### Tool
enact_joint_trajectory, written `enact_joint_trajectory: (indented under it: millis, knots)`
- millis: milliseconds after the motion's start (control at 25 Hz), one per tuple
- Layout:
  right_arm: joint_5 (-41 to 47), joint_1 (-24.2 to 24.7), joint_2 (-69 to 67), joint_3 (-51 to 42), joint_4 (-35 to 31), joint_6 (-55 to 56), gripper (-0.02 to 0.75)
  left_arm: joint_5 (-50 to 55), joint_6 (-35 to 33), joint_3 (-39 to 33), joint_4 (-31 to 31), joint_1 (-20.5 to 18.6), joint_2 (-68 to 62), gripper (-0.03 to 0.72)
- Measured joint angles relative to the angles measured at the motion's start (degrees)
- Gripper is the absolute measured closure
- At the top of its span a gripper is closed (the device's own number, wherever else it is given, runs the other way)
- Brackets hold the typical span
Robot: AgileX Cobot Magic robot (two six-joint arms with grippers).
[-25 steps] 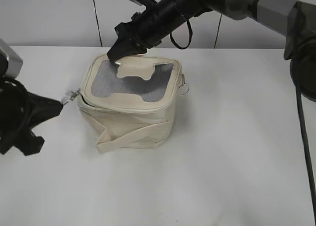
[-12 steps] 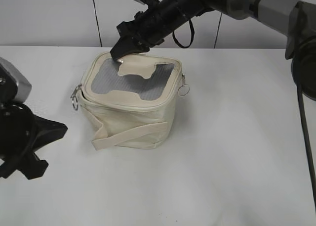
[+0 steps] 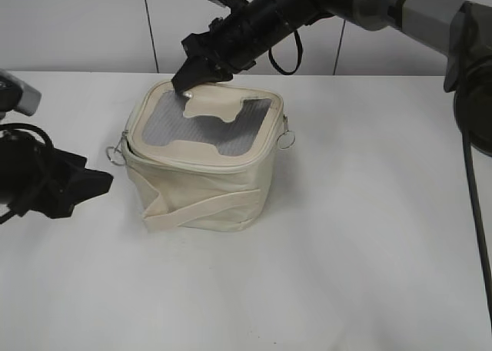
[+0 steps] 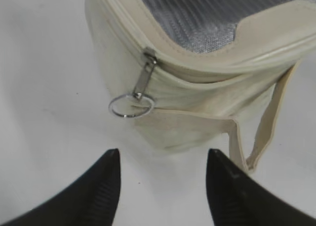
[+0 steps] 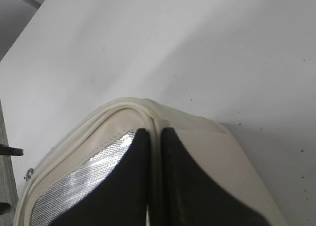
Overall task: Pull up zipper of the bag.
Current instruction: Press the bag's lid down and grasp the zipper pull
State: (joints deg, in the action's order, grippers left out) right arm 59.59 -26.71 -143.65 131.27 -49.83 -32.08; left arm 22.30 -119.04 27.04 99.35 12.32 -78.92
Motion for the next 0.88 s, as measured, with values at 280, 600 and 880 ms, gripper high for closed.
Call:
enact_joint_trajectory:
  millis: [280, 600, 880]
  knots:
    - [0.50, 0.00, 0.00, 0.00, 0.00, 0.00, 0.695, 7.26, -5.91, 8.42, 0.05, -2.76, -13.84, 0.172]
    - [0.56, 0.00, 0.00, 0.00, 0.26, 0.00, 0.695, 6.27, -8.93, 12.13, -1.01, -2.76, -15.45, 0.111]
    - [0.56, 0.17, 0.00, 0.00, 0.34, 0.00, 0.697, 5.70, -9.06, 13.15, -4.44, -2.69, -17.05, 0.521]
